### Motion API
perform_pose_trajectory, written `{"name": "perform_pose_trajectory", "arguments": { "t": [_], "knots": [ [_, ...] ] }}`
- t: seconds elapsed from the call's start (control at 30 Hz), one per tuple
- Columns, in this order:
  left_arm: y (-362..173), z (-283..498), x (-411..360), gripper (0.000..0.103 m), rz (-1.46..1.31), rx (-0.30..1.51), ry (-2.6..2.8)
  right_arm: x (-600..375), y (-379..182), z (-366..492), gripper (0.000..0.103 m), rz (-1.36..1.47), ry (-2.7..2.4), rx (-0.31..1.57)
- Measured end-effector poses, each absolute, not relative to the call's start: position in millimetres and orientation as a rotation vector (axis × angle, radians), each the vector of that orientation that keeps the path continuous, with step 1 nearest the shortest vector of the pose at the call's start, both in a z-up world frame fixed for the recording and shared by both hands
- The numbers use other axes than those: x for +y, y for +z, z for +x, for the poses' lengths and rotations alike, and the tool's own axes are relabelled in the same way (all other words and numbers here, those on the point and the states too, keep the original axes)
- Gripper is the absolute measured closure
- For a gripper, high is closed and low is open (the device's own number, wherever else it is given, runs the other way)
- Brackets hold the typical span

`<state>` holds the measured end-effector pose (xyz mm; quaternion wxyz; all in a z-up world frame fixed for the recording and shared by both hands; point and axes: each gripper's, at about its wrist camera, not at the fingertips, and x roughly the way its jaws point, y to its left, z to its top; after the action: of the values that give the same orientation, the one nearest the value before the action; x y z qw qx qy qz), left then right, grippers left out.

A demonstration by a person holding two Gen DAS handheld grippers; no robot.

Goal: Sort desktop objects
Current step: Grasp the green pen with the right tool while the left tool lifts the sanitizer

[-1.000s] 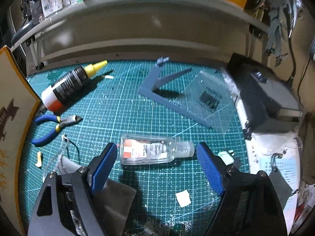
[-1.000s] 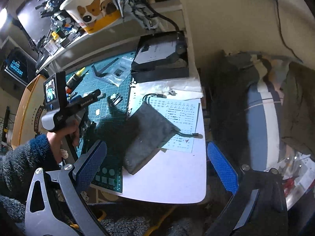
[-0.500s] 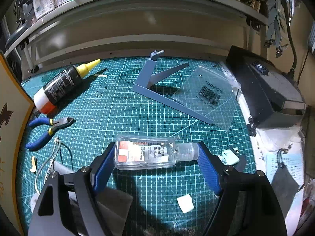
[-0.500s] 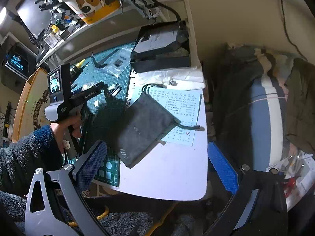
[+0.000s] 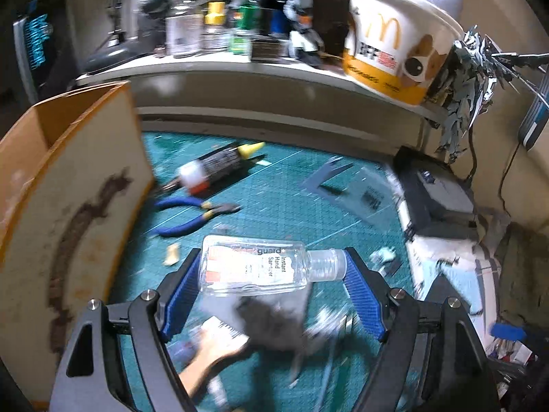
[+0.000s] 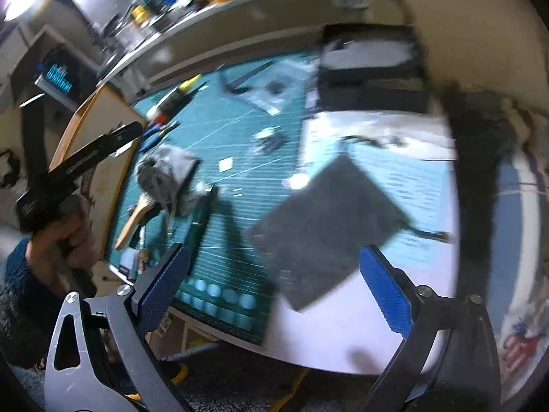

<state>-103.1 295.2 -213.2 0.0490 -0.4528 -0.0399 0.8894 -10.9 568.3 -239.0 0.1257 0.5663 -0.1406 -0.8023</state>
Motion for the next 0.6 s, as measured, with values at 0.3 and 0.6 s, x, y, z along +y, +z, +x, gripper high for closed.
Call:
{"name": "perform_pose_trajectory", "arguments": {
  "t": [0.3,0.6],
  "knots": [
    [-209,-64,254,0.024,-1.432,-0.146,2.709,467,-306,-57,0.067,1.667,-2.188,-0.285],
    [-206,-41,238,0.024,-1.431,-0.108,2.67,438,-308,-59,0.082,1.712,-2.282,-0.165]
  ]
}}
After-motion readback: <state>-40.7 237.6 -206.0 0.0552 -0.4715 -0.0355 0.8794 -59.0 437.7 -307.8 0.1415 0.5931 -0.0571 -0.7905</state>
